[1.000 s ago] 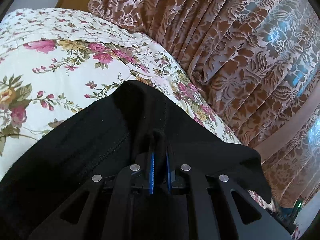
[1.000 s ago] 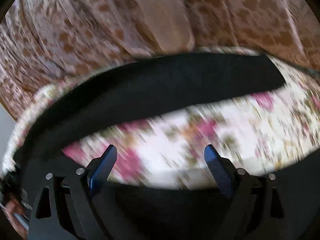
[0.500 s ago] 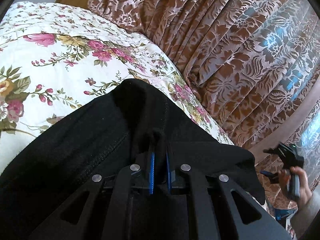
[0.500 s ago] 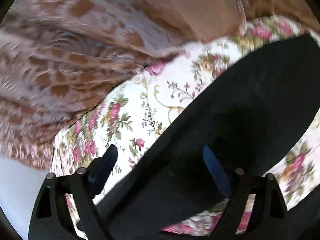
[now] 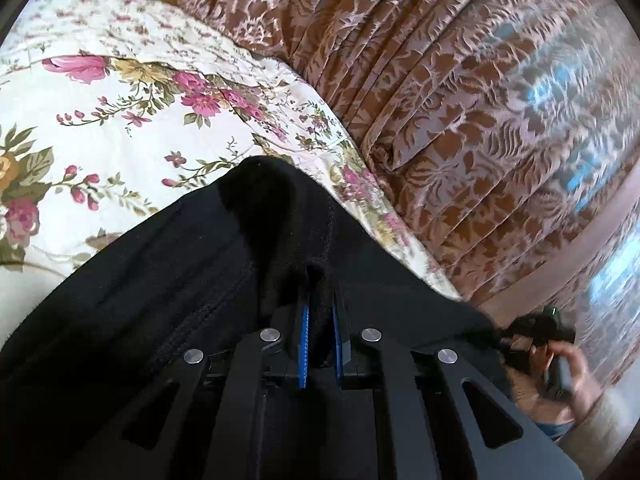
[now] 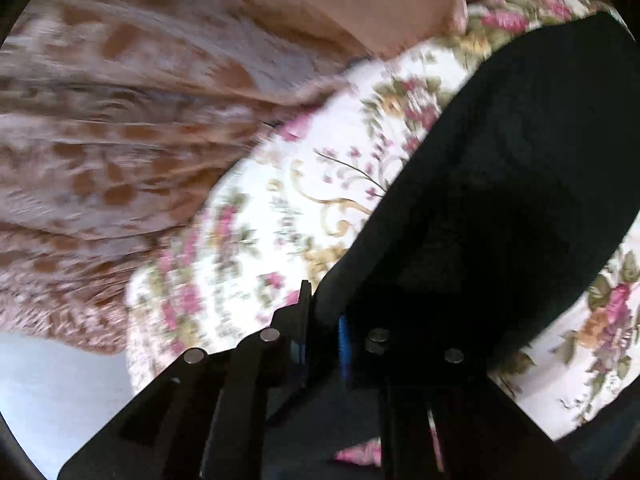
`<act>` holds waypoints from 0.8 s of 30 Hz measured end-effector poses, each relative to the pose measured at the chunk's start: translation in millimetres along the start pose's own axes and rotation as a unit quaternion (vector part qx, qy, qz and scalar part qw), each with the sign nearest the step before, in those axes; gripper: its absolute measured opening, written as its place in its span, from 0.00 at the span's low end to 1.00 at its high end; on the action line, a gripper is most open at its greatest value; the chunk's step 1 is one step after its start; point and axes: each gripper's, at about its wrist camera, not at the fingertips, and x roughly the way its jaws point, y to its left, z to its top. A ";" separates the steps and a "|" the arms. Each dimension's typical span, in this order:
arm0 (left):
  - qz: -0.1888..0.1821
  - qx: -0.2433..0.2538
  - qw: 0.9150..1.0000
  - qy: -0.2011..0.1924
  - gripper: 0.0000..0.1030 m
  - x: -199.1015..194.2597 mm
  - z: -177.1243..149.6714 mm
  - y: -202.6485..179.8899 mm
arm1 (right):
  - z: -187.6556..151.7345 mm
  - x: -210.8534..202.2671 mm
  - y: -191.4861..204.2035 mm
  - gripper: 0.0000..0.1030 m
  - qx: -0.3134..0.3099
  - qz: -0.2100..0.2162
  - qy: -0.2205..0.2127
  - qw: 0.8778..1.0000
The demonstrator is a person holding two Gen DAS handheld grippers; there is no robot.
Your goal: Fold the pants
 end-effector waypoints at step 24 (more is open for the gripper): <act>-0.094 -0.139 0.985 -0.043 0.08 -106.9 -24.9 60.9 | -255.3 -95.7 -106.3 0.09 -0.195 0.051 -0.094 0.975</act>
